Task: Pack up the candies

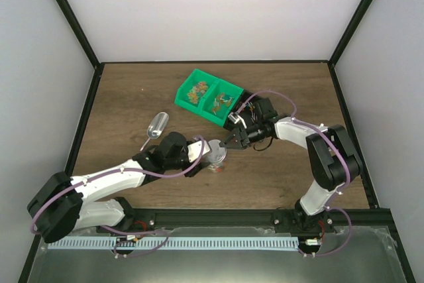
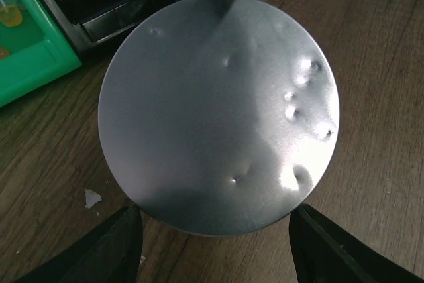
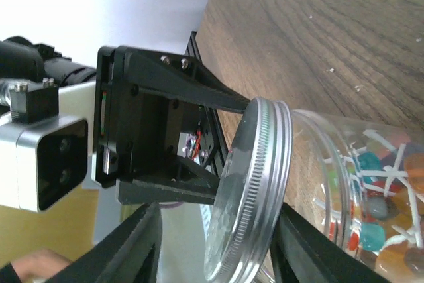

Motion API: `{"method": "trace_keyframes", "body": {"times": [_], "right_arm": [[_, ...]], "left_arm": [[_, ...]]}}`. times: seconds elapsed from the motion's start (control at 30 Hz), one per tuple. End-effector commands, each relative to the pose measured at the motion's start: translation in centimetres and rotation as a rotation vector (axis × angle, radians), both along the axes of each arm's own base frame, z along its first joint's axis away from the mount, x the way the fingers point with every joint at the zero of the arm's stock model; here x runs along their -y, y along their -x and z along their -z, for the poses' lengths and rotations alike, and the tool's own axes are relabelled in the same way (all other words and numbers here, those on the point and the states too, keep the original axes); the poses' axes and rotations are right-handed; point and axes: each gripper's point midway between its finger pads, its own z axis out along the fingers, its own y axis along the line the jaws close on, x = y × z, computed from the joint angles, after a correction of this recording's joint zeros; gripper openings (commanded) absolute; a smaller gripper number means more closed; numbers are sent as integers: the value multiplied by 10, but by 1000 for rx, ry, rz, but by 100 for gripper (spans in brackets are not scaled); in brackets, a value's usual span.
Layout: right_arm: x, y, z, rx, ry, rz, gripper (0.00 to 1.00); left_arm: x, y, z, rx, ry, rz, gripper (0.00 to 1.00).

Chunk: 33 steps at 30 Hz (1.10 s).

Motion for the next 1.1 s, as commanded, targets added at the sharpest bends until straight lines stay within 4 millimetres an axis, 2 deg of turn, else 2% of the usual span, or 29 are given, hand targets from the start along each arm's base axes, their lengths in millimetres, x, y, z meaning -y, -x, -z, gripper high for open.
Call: {"method": "trace_keyframes", "body": {"times": [0.0,0.37,0.53,0.6,0.73,0.87,1.07], "right_arm": [[1,-15,-15,75,8,25,50],[13,-34,-14,123,55,88,61],[18,-44,-6,178,132,123,67],[20,-46,-1,187,161,130,71],[19,-36,8,172,174,113,81],[17,-25,19,180,196,82,80],[23,-21,43,179,260,68,77]], "left_arm": [[8,-7,-13,25,40,-11,63],[10,-8,-14,26,40,-5,62],[12,-9,-16,25,44,-5,62],[13,-9,-19,25,49,-4,61],[15,-10,-19,23,50,0,61],[16,-10,-15,19,38,7,61],[14,-7,-9,10,26,14,61]]}}
